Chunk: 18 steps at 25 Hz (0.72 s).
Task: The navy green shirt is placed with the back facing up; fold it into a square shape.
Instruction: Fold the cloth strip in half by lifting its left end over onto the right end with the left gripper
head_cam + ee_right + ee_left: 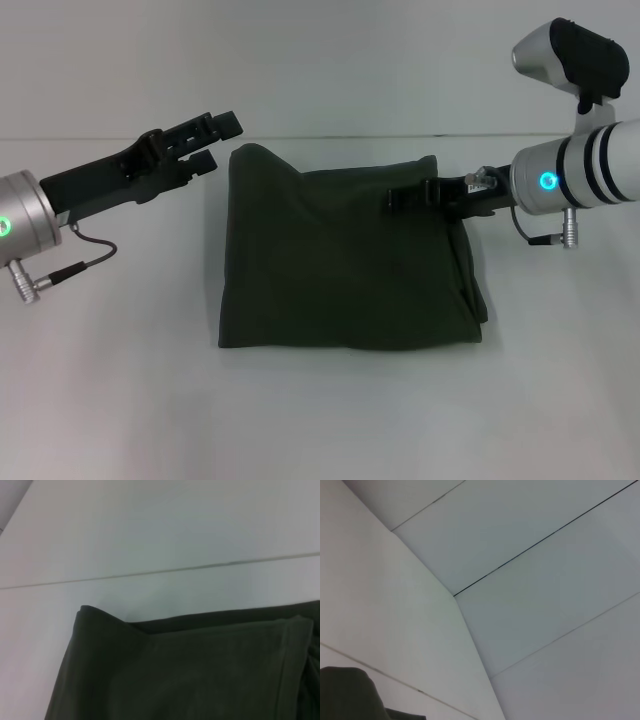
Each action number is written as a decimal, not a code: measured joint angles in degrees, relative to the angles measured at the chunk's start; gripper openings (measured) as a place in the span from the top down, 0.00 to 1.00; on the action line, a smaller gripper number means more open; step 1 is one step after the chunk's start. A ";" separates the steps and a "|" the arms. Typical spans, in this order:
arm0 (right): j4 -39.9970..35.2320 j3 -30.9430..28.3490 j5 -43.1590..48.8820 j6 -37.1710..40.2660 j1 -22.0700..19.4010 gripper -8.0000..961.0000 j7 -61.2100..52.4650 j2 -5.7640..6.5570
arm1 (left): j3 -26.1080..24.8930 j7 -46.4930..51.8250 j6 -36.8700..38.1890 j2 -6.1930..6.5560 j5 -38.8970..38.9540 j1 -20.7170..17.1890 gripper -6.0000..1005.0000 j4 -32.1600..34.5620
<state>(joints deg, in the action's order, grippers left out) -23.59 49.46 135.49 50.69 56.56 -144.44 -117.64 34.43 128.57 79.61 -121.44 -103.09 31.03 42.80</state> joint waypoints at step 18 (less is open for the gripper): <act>-0.65 0.09 0.06 -1.83 -0.35 0.50 -0.22 -0.28 | -0.06 -0.30 -1.00 0.06 0.00 0.10 0.08 0.00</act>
<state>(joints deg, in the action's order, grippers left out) -24.24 49.55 135.54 48.87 56.21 -144.66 -117.92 34.37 128.27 78.61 -121.38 -103.10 31.13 42.80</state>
